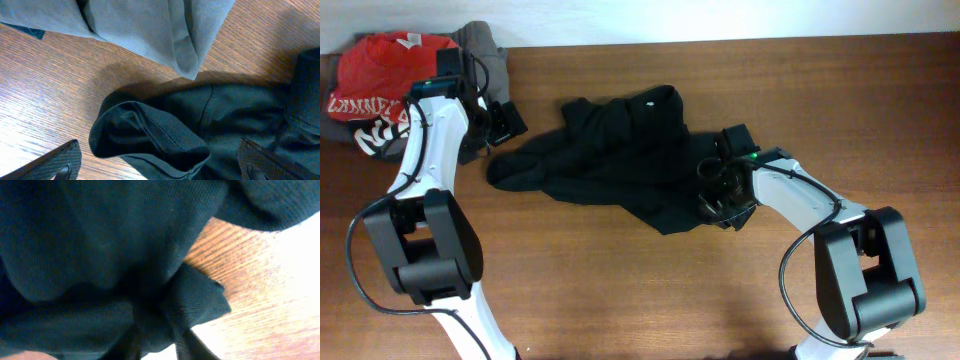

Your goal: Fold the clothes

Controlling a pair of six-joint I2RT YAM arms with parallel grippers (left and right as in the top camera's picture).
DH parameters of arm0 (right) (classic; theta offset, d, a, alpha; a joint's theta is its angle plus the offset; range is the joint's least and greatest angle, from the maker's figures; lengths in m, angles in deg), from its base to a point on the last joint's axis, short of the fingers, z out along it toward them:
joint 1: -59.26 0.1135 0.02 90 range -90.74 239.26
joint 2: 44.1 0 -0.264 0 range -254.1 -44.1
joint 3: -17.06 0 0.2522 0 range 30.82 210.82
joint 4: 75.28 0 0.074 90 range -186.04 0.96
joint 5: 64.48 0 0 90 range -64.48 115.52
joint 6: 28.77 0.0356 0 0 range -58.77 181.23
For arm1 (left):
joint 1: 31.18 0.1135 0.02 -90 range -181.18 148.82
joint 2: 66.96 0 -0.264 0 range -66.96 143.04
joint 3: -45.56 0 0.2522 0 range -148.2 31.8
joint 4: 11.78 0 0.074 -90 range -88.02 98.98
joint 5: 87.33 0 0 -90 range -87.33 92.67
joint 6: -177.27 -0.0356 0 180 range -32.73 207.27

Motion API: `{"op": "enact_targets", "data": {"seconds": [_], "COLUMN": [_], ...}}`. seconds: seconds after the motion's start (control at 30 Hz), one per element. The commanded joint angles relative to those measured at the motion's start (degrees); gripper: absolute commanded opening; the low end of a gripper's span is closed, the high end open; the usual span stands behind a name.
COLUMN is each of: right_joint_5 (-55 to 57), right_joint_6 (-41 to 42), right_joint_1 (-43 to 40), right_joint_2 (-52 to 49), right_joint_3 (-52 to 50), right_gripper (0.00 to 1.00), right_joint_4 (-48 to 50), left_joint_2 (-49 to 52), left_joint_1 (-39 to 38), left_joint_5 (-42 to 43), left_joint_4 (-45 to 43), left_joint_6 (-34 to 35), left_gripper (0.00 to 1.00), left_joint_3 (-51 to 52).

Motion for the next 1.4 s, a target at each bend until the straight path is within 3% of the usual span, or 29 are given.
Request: {"op": "enact_targets", "data": {"seconds": [0.0, 0.03, 0.23, 0.47, 0.77, 1.0, 1.23, 1.37], "right_joint_5": [1.81, 1.81, 3.8, 9.51, 9.51, 5.68, 5.55, 6.51], "right_joint_6": [0.37, 0.35, 0.35, 0.37, -0.31, -0.31, 1.09, 7.04], "right_joint_1": [0.28, 0.28, 0.28, 0.28, 0.31, 0.35, 5.14, 10.54], "right_joint_2": [-0.44, -0.44, -0.15, 8.37, 19.47, 21.18, 21.18, 21.18], "right_joint_3": [-0.26, -0.26, -0.09, -0.09, -0.09, -0.15, -0.22, -0.26], "right_gripper": [0.1, 0.04, 0.04, 0.04, 0.04, 0.04, 0.04, 0.04], "right_joint_4": [-0.24, -0.28, -2.08, -9.09, -25.18, -36.76, -40.0, -42.34], "left_joint_2": [0.5, 0.5, 0.5, 0.5, 0.5, 0.5, 0.5, 0.5], "left_joint_1": [0.24, 0.24, 0.24, 0.24, 0.24, 0.24, 0.24, 0.24], "left_joint_5": [-0.17, -0.17, -0.17, -0.17, -0.17, -0.17, -0.17, -0.17], "left_joint_4": [-0.13, -0.13, -0.04, 0.52, 0.5, 0.33, 0.33, 0.31], "left_joint_6": [0.81, 0.81, 0.81, 0.81, 0.81, 0.81, 0.81, 0.81], "left_gripper": [0.99, 0.99, 0.99, 0.99, 0.99, 0.99, 0.99, 0.99], "left_joint_3": [-0.79, -0.79, -0.79, -0.79, -0.79, -0.79, -0.79, -0.79]}}
